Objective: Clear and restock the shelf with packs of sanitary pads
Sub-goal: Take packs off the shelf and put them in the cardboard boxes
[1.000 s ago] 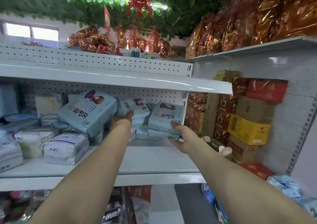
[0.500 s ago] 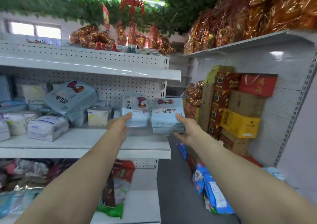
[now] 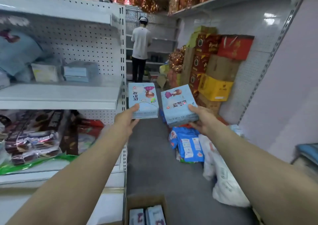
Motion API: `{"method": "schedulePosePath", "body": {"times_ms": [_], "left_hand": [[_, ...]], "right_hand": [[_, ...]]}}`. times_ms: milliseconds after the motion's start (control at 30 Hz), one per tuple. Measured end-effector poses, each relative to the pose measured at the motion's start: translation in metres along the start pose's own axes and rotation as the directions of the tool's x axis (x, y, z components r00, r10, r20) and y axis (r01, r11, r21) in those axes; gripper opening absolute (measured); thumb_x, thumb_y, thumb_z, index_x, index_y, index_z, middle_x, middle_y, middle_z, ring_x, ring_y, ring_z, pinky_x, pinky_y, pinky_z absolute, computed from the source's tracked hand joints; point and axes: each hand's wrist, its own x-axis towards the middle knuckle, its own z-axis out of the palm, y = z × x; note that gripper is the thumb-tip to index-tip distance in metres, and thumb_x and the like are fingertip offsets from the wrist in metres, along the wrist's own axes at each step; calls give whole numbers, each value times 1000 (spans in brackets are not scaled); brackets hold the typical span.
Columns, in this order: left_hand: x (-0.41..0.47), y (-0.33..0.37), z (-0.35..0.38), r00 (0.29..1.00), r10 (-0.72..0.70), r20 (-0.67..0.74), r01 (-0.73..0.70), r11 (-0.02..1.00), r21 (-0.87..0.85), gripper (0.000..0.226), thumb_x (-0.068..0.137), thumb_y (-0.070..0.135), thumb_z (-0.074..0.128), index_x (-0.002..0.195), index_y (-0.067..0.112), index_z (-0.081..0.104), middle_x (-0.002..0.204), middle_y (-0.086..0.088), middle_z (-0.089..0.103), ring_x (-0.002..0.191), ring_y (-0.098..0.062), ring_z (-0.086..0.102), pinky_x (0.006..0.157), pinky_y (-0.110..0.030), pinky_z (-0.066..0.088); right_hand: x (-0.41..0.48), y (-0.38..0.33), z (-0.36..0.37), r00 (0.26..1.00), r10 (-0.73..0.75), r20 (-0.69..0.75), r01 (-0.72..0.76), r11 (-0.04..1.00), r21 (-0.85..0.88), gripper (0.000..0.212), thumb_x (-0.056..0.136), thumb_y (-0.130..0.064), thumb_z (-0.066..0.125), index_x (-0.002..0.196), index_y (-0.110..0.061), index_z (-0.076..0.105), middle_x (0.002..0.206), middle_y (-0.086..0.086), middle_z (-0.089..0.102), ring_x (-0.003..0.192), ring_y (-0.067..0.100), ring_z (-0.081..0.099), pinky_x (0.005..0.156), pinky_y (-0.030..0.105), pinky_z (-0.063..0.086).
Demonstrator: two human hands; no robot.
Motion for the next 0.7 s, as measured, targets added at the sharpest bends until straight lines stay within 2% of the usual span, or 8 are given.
{"method": "schedulePosePath", "body": {"times_ms": [67, 167, 233, 333, 400, 500, 600, 700], "left_hand": [[-4, -33, 3, 999, -49, 17, 48, 999, 21, 33, 83, 18, 80, 109, 7, 65, 110, -6, 71, 97, -17, 67, 90, -30, 55], [0, -82, -1, 993, -115, 1, 115, 992, 48, 22, 86, 14, 77, 100, 6, 63, 101, -6, 69, 90, -15, 65, 85, -30, 53], [8, -115, -12, 981, -193, -7, 193, 979, 59, 17, 86, 14, 76, 95, 9, 63, 100, -6, 70, 89, -17, 66, 83, -32, 54], [24, -166, -38, 951, -306, -53, 309, 947, 92, 23, 85, 16, 77, 103, 9, 65, 103, -8, 72, 95, -22, 69, 77, -35, 57], [28, -204, -61, 922, -371, -110, 384, 912, 143, 25, 87, 19, 76, 107, 11, 65, 105, -8, 72, 97, -22, 68, 78, -36, 57], [33, -262, -98, 860, -469, -200, 501, 851, 155, 30, 86, 22, 77, 111, 12, 64, 104, -8, 70, 91, -22, 67, 69, -33, 56], [34, -315, -138, 775, -563, -287, 607, 789, 92, 43, 81, 21, 81, 118, 11, 62, 110, -11, 71, 95, -27, 69, 66, -34, 56], [41, -369, -178, 674, -629, -388, 700, 712, 62, 53, 76, 24, 85, 123, 15, 61, 113, -12, 71, 100, -30, 69, 55, -34, 58]], "right_hand": [[-6, 22, -22, 999, 49, -14, -49, 998, -25, 39, 83, -31, 81, 115, -18, 64, 109, 5, 73, 98, 20, 68, 69, 32, 56], [-8, 65, -45, 989, 144, -34, -145, 989, -22, 29, 87, -27, 77, 110, -14, 62, 96, 3, 68, 87, 17, 63, 69, 29, 54], [-3, 103, -56, 978, 203, -43, -204, 979, -13, 25, 86, -26, 78, 103, -13, 65, 95, 4, 70, 84, 18, 65, 73, 31, 58], [3, 166, -71, 946, 315, -74, -313, 949, 30, 35, 80, -28, 83, 110, -15, 70, 104, 5, 76, 98, 21, 71, 89, 39, 59], [1, 206, -78, 916, 390, -97, -388, 921, 33, 27, 83, -27, 81, 106, -19, 69, 96, -2, 76, 95, 16, 69, 80, 32, 58], [1, 268, -88, 855, 508, -104, -507, 861, 33, 27, 85, -29, 80, 106, -16, 70, 96, -2, 76, 94, 14, 69, 71, 27, 56], [-1, 333, -97, 791, 603, -106, -604, 796, 21, 44, 83, -31, 80, 121, -11, 68, 110, 2, 76, 105, 19, 70, 78, 30, 56], [-8, 400, -102, 712, 695, -100, -695, 718, 34, 46, 86, -28, 78, 126, -8, 65, 115, 6, 75, 108, 24, 71, 87, 34, 58]]}}
